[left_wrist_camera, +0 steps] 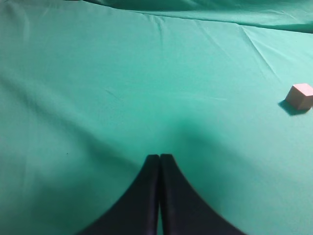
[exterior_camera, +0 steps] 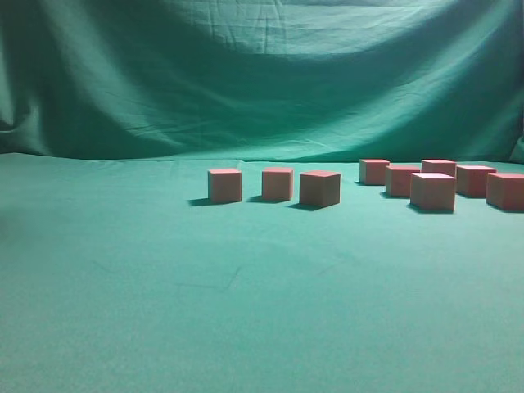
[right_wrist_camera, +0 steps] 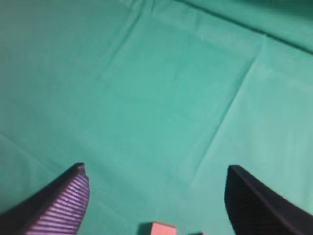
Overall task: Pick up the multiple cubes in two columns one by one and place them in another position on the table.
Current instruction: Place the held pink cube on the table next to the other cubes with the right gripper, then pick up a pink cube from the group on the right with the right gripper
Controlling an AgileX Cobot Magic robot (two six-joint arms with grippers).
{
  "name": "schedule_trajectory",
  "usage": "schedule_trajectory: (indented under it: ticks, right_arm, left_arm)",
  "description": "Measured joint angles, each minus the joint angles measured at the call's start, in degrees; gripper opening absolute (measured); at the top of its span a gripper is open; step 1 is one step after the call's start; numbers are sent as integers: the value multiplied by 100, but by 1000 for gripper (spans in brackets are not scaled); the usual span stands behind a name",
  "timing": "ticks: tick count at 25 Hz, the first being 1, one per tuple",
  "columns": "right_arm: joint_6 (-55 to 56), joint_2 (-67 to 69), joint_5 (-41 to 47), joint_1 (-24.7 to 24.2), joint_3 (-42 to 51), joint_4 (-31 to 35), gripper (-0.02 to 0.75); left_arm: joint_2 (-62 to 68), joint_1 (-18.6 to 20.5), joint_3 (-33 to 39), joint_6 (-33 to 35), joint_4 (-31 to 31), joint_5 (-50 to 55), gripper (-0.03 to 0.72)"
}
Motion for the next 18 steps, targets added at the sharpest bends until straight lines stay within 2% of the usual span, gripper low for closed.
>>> schedule_trajectory:
  ticks: [3, 8, 12, 18]
  right_arm:
    - [0, -727, -1, -129, 782, -68, 525]
    - [62, -2319, -22, -568, 3081, -347, 525]
    - [195, -3382, -49, -1214, 4843, -420, 525]
    - [316, -4193, -302, -2231, 7084, -476, 525]
  left_arm:
    - [0, 0, 0, 0, 0, 0, 0]
    - [0, 0, 0, 0, 0, 0, 0]
    - [0, 0, 0, 0, 0, 0, 0]
    - [0, 0, 0, 0, 0, 0, 0]
